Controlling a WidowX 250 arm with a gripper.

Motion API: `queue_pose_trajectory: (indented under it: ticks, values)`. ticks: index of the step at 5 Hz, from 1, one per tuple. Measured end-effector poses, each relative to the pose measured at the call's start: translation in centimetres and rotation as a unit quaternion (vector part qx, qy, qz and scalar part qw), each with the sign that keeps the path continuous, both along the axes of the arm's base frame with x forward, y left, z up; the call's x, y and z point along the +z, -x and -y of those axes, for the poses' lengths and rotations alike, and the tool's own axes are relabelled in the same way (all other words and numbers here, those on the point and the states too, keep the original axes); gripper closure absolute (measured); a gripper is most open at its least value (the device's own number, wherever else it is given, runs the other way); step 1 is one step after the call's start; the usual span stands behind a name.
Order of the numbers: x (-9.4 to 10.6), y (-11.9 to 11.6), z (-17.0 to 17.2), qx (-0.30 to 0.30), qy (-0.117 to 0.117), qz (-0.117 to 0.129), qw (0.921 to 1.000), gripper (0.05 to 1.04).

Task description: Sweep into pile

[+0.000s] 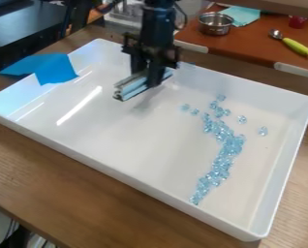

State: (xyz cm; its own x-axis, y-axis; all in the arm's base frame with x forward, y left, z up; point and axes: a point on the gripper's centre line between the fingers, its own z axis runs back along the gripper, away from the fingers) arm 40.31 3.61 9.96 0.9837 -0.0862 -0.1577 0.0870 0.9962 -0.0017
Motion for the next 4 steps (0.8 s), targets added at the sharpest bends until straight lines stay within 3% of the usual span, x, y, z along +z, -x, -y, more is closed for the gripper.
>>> queue_pose_trajectory:
  ticks: [2, 4]
  values:
    - [-0.9, -1.4, 1.0, -0.045, -0.011, 0.026, 0.9986, 0.705]
    - [-2.1, -1.0, 2.4, -0.073, -0.007, 0.043, 0.9964, 0.705]
